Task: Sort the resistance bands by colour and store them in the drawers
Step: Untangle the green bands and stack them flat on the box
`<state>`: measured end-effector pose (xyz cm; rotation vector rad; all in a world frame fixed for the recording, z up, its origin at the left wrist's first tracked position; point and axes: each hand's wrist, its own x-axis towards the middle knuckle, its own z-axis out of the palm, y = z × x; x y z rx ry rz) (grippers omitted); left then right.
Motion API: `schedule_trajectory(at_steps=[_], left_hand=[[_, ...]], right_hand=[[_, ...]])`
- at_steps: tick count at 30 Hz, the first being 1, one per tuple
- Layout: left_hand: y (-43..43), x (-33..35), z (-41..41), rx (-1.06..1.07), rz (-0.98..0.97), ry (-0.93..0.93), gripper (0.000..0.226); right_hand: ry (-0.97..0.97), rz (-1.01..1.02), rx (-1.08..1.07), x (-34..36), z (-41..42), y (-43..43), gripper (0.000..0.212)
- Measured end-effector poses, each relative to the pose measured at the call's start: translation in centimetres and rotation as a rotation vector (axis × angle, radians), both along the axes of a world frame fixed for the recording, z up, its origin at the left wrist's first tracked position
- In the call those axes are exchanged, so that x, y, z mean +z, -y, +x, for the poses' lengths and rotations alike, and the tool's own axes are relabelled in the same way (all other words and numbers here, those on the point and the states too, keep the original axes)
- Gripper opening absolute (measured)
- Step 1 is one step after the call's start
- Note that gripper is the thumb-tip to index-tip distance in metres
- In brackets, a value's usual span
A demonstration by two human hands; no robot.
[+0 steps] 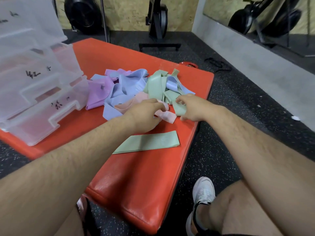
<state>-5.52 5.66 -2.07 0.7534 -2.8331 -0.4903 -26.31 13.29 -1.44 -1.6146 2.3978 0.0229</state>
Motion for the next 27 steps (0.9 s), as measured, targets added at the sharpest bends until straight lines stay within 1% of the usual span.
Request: schedule_trajectory(at_steps=[1, 4, 5, 8, 11, 14, 17, 19, 21, 23, 25, 27], left_hand=[[-0.3, 0.0, -0.3, 0.004, 0.011, -0.019, 0.030], [-0.8, 0.4, -1.2, 0.002, 0.058, -0.056, 0.030], [-0.8, 0.5, -1.4, 0.011, 0.088, -0.077, 0.031], [-0.8, 1.0, -2.0, 0.102, 0.211, -0.179, 0.036], [-0.3, 1.6, -2.3, 0.182, 0.321, -0.274, 0.039], [0.5, 2.4, -2.3, 0.199, 0.460, -0.442, 0.041], [1.4, 3.7, -2.0, 0.242, 0.489, -0.659, 0.037], [2.0, 4.9, -1.4, 0.242, 0.468, -0.768, 0.027], [2.2, 5.9, -0.6, 0.214, 0.468, -0.817, 0.016], [2.2, 6.6, 0.1, 0.208, 0.507, -0.840, 0.007], [2.2, 6.9, 0.8, 0.219, 0.574, -0.825, 0.007], [2.1, 6.8, 1.3, 0.215, 0.658, -0.781, 0.013]], right_hand=[[-0.006, -0.028, 0.003, -0.3, -0.1, 0.0, 0.065], [-0.075, -0.105, 0.008, -0.3, 0.1, 0.0, 0.017], [-0.079, -0.127, 0.010, 0.0, 0.3, 0.0, 0.010], [-0.019, -0.226, 0.027, 1.2, 1.0, 0.2, 0.012], [0.066, -0.430, 0.045, 3.3, 1.8, 0.5, 0.008], [0.117, -0.590, 0.108, 5.2, 2.4, 0.7, 0.008], [0.150, -0.776, 0.196, 6.9, 3.7, 0.9, 0.015], [0.202, -0.937, 0.233, 8.1, 4.6, 1.0, 0.018], [0.258, -1.057, 0.255, 8.8, 5.3, 1.0, 0.019], [0.303, -1.113, 0.259, 9.2, 5.8, 0.9, 0.018], [0.351, -1.125, 0.240, 9.3, 6.2, 0.8, 0.018], [0.401, -1.119, 0.206, 9.3, 6.5, 0.7, 0.018]])
